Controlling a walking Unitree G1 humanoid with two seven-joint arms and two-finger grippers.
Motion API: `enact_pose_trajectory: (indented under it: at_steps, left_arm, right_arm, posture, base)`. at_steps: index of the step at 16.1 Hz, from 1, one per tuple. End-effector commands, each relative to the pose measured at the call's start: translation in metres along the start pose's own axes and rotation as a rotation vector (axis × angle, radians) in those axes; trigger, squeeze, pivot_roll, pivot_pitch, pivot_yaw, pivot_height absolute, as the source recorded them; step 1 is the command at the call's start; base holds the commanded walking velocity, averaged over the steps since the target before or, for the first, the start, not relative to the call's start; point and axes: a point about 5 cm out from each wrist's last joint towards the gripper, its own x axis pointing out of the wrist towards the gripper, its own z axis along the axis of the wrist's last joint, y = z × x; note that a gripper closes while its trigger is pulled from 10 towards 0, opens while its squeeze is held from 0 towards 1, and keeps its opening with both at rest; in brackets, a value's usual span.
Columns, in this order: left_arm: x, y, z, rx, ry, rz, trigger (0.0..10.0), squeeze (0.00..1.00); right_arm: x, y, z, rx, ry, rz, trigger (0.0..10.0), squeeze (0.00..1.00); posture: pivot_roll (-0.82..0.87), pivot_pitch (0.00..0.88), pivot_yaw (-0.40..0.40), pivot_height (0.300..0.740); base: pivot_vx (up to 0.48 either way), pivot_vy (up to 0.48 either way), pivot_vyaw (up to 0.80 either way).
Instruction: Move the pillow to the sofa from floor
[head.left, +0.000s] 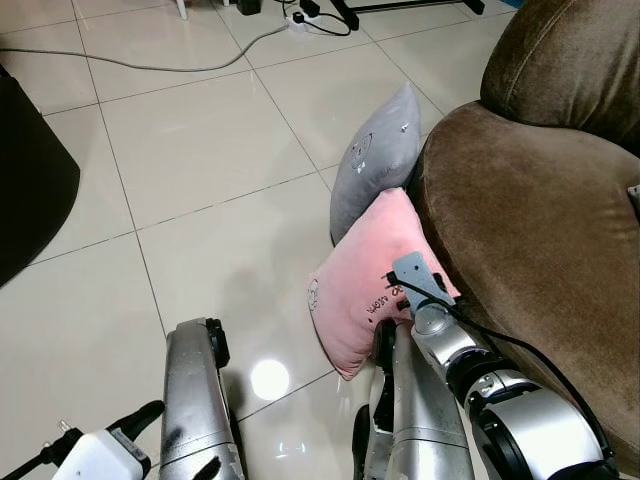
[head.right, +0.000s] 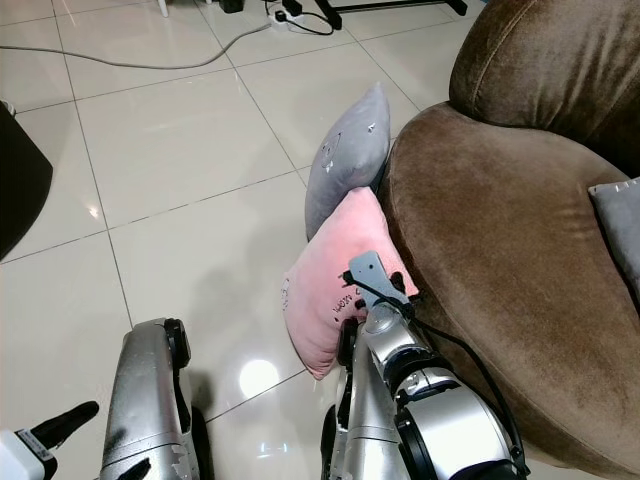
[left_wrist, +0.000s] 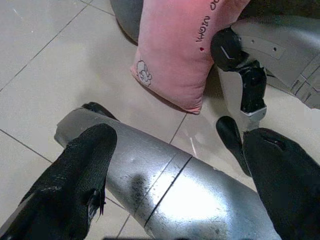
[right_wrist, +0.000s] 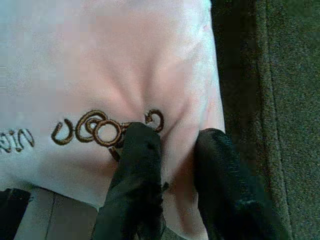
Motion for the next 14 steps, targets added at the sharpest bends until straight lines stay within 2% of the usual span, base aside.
enact_pose_trajectory:
  at_steps: [1, 5, 9, 11, 12, 13, 14]
  left_arm:
    - [-0.002, -0.002, 0.002, 0.013, 0.006, -0.013, 10.0, 0.00]
    - [0.000, -0.002, 0.001, 0.017, 0.007, -0.012, 10.0, 0.00]
    - [0.005, -0.002, -0.004, 0.021, 0.016, -0.016, 10.0, 0.00]
    - [0.011, 0.001, -0.009, 0.024, 0.017, -0.015, 10.0, 0.00]
    - [0.024, 0.005, -0.012, 0.034, -0.007, -0.002, 10.0, 0.00]
    - [0.026, 0.005, -0.012, 0.034, -0.011, -0.001, 10.0, 0.00]
    - [0.033, 0.007, -0.012, 0.039, -0.027, 0.008, 10.0, 0.00]
  right_arm:
    - [-0.001, 0.003, -0.012, -0.007, 0.051, 0.020, 0.0, 0.00]
    - [-0.002, 0.005, -0.014, -0.003, 0.059, 0.037, 0.0, 0.00]
    - [-0.003, 0.010, -0.016, 0.041, 0.068, 0.079, 0.0, 0.00]
    - [-0.004, 0.013, -0.015, 0.062, 0.061, 0.096, 0.0, 0.00]
    - [-0.006, 0.018, -0.012, 0.141, 0.027, 0.145, 0.0, 0.00]
    - [-0.006, 0.019, -0.012, 0.150, 0.024, 0.150, 0.0, 0.00]
    - [-0.007, 0.021, -0.012, 0.184, -0.009, 0.188, 0.0, 0.00]
  posture:
    - [0.15, 0.228, -0.091, 0.478]
    - [0.15, 0.211, -0.091, 0.478]
    - [0.16, 0.175, -0.090, 0.478]
    - [0.15, 0.135, -0.093, 0.478]
    - [0.14, 0.079, -0.092, 0.478]
    - [0.14, 0.079, -0.092, 0.478]
    - [0.13, 0.044, -0.094, 0.478]
  base:
    - [0.000, 0.000, 0.00]
    - [0.000, 0.000, 0.00]
    - [0.000, 0.000, 0.00]
    - [0.000, 0.000, 0.00]
    - [0.000, 0.000, 0.00]
    - [0.000, 0.000, 0.00]
    - [0.000, 0.000, 0.00]
